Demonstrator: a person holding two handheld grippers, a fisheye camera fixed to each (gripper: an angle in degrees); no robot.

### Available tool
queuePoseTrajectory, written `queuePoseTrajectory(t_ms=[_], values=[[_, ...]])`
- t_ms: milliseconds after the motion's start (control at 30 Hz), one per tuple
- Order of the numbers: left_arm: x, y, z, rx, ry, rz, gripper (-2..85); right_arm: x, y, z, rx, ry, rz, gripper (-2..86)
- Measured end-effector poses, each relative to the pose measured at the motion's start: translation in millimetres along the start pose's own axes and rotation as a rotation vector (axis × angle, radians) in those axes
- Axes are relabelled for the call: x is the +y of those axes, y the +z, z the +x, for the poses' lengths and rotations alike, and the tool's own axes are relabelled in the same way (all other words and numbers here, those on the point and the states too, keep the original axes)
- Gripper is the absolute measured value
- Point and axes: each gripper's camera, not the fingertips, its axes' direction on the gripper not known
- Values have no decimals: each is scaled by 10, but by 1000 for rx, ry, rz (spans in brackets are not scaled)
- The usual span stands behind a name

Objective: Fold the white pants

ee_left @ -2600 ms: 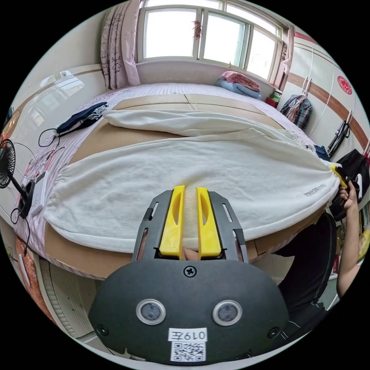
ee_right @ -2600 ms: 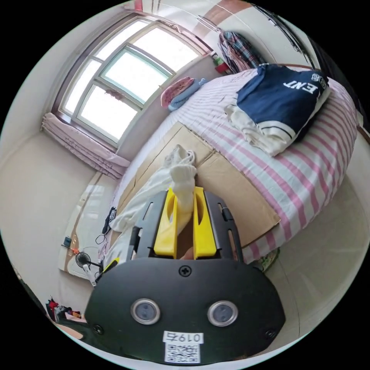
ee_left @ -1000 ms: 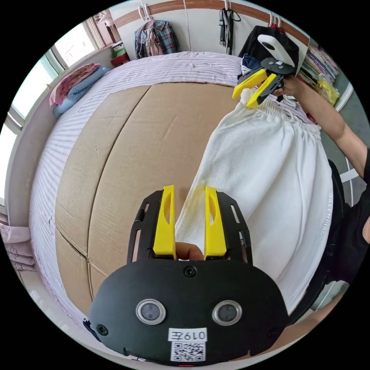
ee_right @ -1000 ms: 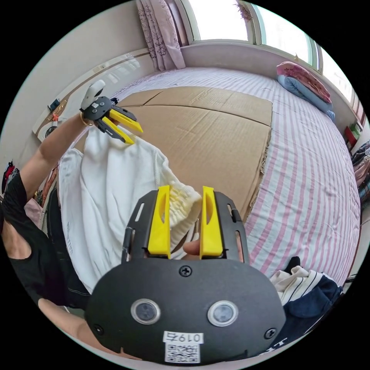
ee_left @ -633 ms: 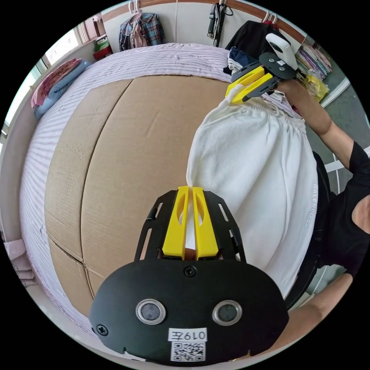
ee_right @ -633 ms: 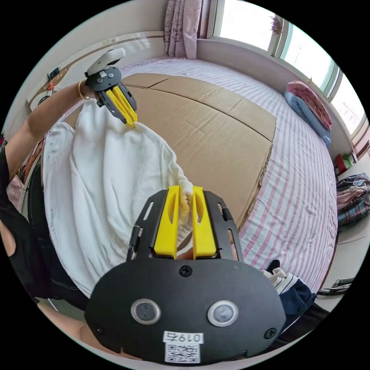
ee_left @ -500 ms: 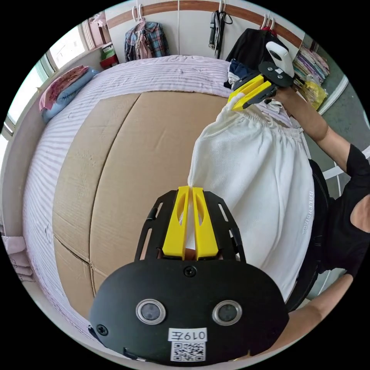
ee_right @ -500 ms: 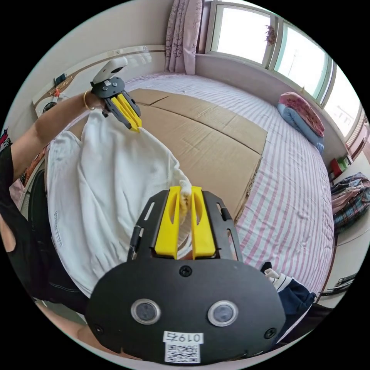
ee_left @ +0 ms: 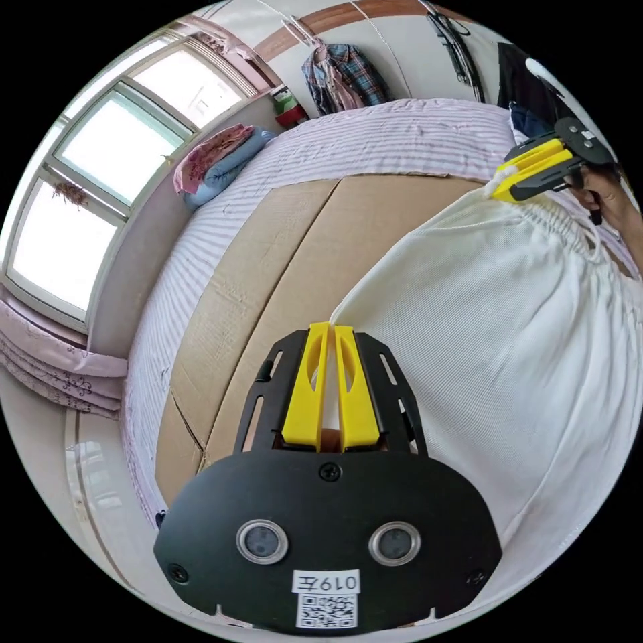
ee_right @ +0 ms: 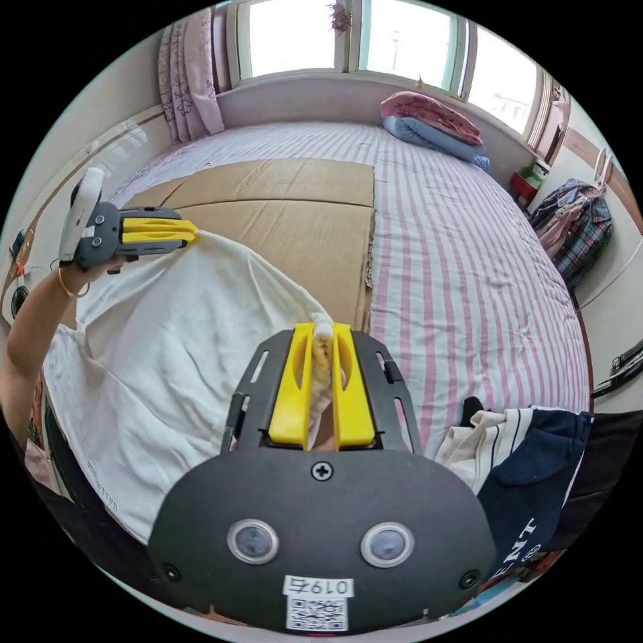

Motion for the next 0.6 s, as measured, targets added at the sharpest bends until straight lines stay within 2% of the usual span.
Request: queuePoseTrajectory(t_ms=[100, 167, 233, 333, 500, 600], values=[[-28, 75, 14, -14, 14, -61, 13, 26, 80, 147, -27, 4, -1, 63], [55, -3, -195, 70, -71, -13, 20, 72, 85, 222, -13, 3, 8, 94], [294, -122, -614, 243, -202, 72, 32, 153, 45, 317, -37, 6, 29, 110], [688, -255, -1023, 424, -297, 153, 31, 331, 31, 541, -125, 9, 33, 134], [1167, -327, -961, 461, -265, 151, 15, 700, 142, 931, -352, 57, 49, 132], [1369, -282, -826, 484, -281, 144, 12, 1005, 114, 844, -330, 51, 50, 107]])
